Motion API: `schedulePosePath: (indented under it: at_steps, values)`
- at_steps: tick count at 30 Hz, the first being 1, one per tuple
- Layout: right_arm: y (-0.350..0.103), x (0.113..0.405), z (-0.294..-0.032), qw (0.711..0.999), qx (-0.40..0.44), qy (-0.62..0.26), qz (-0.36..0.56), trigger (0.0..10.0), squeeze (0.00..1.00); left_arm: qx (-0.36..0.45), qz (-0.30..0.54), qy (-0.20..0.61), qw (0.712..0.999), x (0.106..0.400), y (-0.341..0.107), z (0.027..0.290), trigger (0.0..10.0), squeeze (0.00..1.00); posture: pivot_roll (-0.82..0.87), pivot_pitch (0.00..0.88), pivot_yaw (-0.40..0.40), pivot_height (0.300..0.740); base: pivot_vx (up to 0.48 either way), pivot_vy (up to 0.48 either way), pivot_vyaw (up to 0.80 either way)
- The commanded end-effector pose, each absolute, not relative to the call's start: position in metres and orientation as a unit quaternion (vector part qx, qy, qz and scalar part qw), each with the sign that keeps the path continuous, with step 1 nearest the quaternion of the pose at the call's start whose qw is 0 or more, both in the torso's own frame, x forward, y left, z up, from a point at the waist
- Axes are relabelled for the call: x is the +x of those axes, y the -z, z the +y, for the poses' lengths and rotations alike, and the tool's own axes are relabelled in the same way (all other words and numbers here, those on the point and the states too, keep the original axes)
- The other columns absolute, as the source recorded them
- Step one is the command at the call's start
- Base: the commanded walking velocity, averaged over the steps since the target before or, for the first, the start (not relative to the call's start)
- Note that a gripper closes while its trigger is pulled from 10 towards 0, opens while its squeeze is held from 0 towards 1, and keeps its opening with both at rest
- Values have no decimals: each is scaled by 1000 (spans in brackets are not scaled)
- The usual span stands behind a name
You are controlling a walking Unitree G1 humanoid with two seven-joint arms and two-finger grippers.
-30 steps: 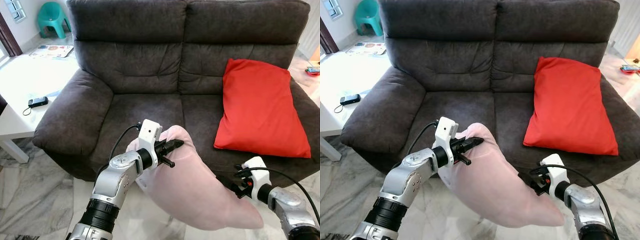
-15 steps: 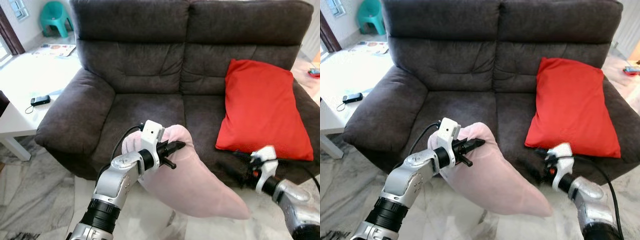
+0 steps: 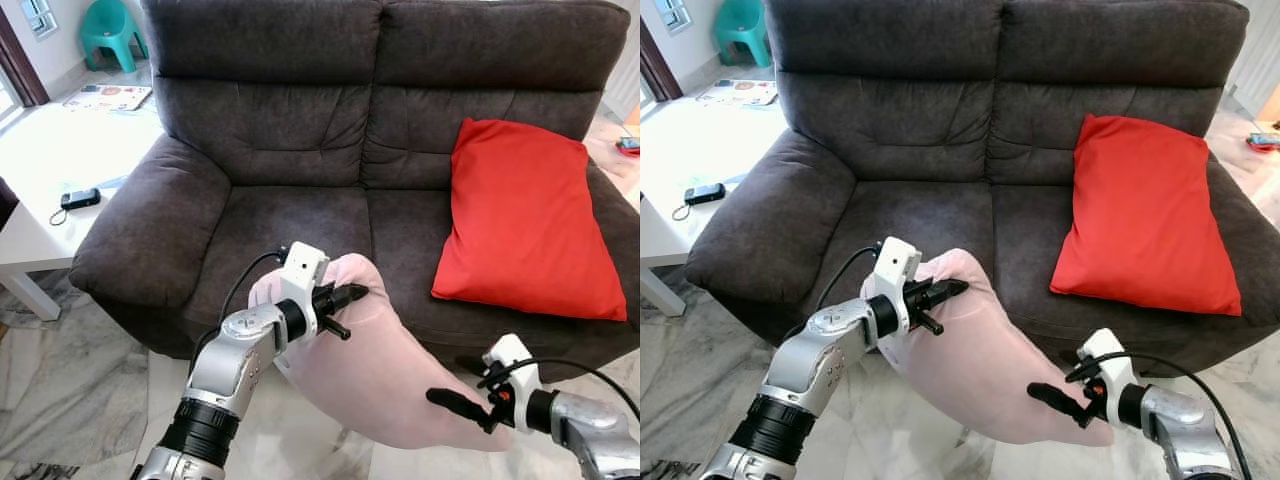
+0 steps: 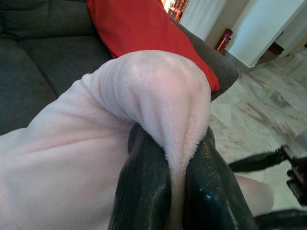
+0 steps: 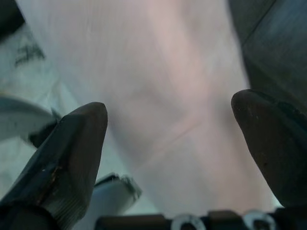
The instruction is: Move the pillow to the sofa from floor
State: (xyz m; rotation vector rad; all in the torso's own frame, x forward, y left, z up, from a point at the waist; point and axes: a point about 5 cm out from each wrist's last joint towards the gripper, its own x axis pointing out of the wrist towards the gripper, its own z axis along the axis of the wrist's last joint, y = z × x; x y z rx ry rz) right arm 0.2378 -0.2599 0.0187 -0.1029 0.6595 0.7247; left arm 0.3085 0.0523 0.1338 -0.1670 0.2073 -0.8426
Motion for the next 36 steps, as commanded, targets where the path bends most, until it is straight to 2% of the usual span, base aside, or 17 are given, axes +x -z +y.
schedulePosePath:
  at_steps: [1, 14, 23, 36]
  values:
    - [-13, 233, -265, 872, -77, -342, 341, 10000, 0, -87, 52, 419, 902, 310, -152, 48, 10000, 0, 23, 0, -39, 740, 0, 0, 0]
    - [-4, 234, -272, 883, -98, -288, 356, 10000, 0, -89, 50, 417, 903, 311, -153, 48, 10000, 0, 24, 0, -42, 740, 0, 0, 0]
    - [9, 225, -268, 872, -98, -290, 383, 10000, 0, -92, 48, 417, 903, 311, -154, 48, 10000, 0, 29, 0, -43, 740, 0, 0, 0]
    - [20, 221, -268, 871, -112, -262, 400, 10000, 0, -95, 48, 418, 902, 312, -154, 47, 10000, 0, 30, 0, -44, 740, 0, 0, 0]
